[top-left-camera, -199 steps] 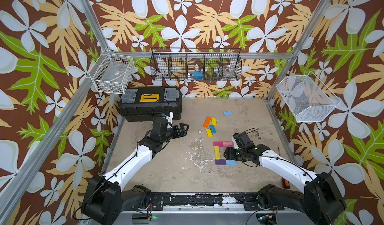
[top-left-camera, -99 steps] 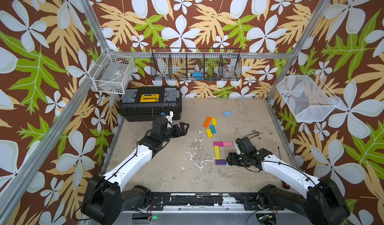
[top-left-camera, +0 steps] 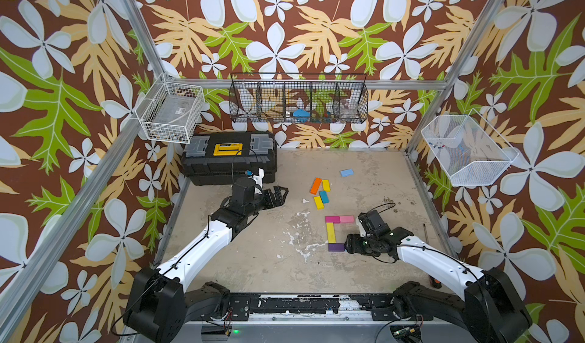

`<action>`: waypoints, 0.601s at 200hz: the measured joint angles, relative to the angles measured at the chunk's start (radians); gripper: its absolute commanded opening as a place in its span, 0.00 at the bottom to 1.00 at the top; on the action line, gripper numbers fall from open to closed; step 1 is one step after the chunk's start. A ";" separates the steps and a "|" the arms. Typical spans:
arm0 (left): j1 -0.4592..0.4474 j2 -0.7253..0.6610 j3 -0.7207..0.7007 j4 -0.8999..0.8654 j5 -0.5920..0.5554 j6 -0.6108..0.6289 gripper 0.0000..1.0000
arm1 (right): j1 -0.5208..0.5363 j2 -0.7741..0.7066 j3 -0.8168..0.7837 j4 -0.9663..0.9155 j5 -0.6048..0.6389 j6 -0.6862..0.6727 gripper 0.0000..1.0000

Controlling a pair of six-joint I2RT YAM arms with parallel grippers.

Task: Assemble the letter c with building blocks
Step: Assemble the building block at the center of the board.

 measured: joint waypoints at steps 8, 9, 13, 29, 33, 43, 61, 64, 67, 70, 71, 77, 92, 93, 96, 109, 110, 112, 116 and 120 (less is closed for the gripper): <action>0.000 0.000 0.000 0.000 0.000 0.000 1.00 | 0.000 0.003 0.000 0.003 -0.003 0.000 0.76; 0.000 0.000 0.000 0.000 0.000 0.000 1.00 | 0.000 0.003 0.000 0.003 -0.004 0.000 0.76; 0.000 0.000 0.000 0.000 0.000 0.000 1.00 | 0.000 0.004 0.000 0.005 -0.006 0.000 0.76; 0.000 0.000 0.000 0.000 0.000 0.000 1.00 | 0.000 0.007 0.000 0.009 -0.016 0.002 0.76; 0.000 0.000 0.000 0.000 0.000 0.000 1.00 | 0.000 0.008 0.000 0.011 -0.017 0.003 0.76; 0.000 0.000 0.000 0.000 0.000 0.000 1.00 | 0.000 0.010 0.000 0.013 -0.019 0.004 0.76; 0.000 0.000 0.000 0.000 0.000 0.000 1.00 | 0.000 0.011 0.000 0.017 -0.021 0.004 0.76; 0.000 0.000 -0.001 0.000 0.000 0.000 1.00 | 0.000 0.012 0.000 0.019 -0.021 0.004 0.76; 0.000 0.000 -0.001 0.000 0.000 0.000 1.00 | 0.000 0.012 0.000 0.020 -0.021 0.004 0.76; 0.000 0.000 -0.001 0.000 0.000 0.000 1.00 | 0.000 0.012 0.000 0.021 -0.021 0.004 0.76; 0.000 0.000 -0.001 0.000 0.000 0.000 1.00 | 0.000 0.012 0.000 0.022 -0.021 0.004 0.76; 0.000 0.000 -0.001 0.000 -0.001 0.000 1.00 | 0.000 0.012 0.000 0.024 -0.021 0.004 0.76; 0.000 0.000 -0.001 0.000 -0.001 0.000 1.00 | 0.000 0.012 0.000 0.030 -0.021 0.004 0.76; 0.000 0.000 -0.001 0.000 -0.001 0.000 1.00 | 0.000 0.012 0.000 0.031 -0.021 0.004 0.76; 0.000 0.000 -0.001 0.000 -0.001 0.000 1.00 | 0.000 0.012 0.000 0.031 -0.021 0.004 0.76; 0.000 0.000 -0.002 0.000 -0.001 0.000 1.00 | 0.000 0.012 0.000 0.034 -0.021 0.004 0.76; 0.000 0.000 -0.002 0.000 -0.001 0.000 1.00 | 0.000 0.012 0.000 0.035 -0.021 0.004 0.76; 0.000 0.000 -0.002 0.000 -0.001 0.000 1.00 | 0.000 0.012 0.000 0.035 -0.021 0.004 0.76; 0.000 0.000 -0.002 0.000 -0.001 0.000 1.00 | 0.000 0.012 0.000 0.035 -0.021 0.004 0.76; 0.000 0.000 -0.002 0.000 -0.001 0.000 1.00 | 0.000 0.012 0.000 0.034 -0.021 0.004 0.76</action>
